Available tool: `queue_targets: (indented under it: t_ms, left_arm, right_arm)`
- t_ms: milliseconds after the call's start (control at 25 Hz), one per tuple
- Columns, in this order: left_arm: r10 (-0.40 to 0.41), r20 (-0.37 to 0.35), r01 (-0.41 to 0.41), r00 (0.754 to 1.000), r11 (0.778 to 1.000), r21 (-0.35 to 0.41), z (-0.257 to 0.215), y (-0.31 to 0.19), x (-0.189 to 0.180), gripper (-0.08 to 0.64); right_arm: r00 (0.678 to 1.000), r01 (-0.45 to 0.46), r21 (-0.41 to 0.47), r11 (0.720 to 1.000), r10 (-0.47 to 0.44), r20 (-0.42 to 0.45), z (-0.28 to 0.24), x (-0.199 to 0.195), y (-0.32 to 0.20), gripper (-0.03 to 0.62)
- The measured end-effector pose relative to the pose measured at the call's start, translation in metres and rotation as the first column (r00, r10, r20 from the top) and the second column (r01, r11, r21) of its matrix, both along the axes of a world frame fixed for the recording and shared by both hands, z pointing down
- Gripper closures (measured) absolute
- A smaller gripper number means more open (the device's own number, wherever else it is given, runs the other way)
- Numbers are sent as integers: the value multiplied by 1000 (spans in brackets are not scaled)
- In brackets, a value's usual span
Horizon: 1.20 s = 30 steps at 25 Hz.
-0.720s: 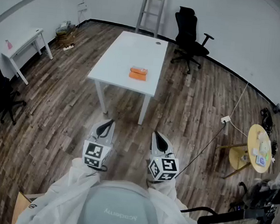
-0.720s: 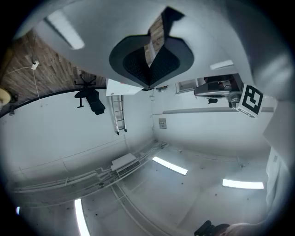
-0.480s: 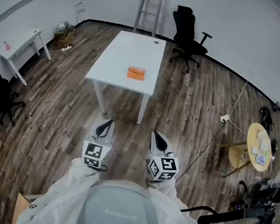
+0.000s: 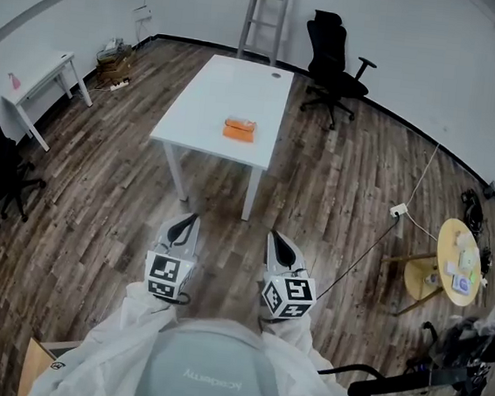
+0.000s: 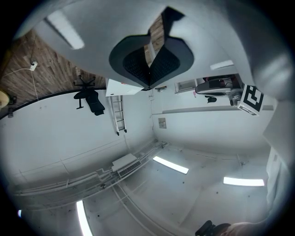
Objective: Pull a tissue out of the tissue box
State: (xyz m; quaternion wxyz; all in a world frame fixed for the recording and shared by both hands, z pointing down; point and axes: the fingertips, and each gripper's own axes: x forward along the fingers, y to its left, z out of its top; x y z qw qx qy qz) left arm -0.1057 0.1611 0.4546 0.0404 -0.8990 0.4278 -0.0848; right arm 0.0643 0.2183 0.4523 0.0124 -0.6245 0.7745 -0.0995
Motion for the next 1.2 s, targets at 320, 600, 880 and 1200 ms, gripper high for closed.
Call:
queue_targets:
  t_ms: [320,600,880,1200]
  left_arm:
    - [-31,-1,31,1000,1000,2,-2,5,10,560]
    - [-39,12,39,999,999,6,-3,2,11,560]
    - [-29,7,29,1000,1000,11,-5,-4,23,560]
    - [-40,-2,40,999,999,10,-2,-28,27,560]
  right_arm:
    - [999,41,-10,999,-41,-3,4,9,0,591]
    - [999,53,-4,999,-53,4,4,9,-2,591]
    - [999,43,-6,999,-43,1,6,18,-7,591]
    - [999,49,-14,999,-49,-10,5,24,-30,591]
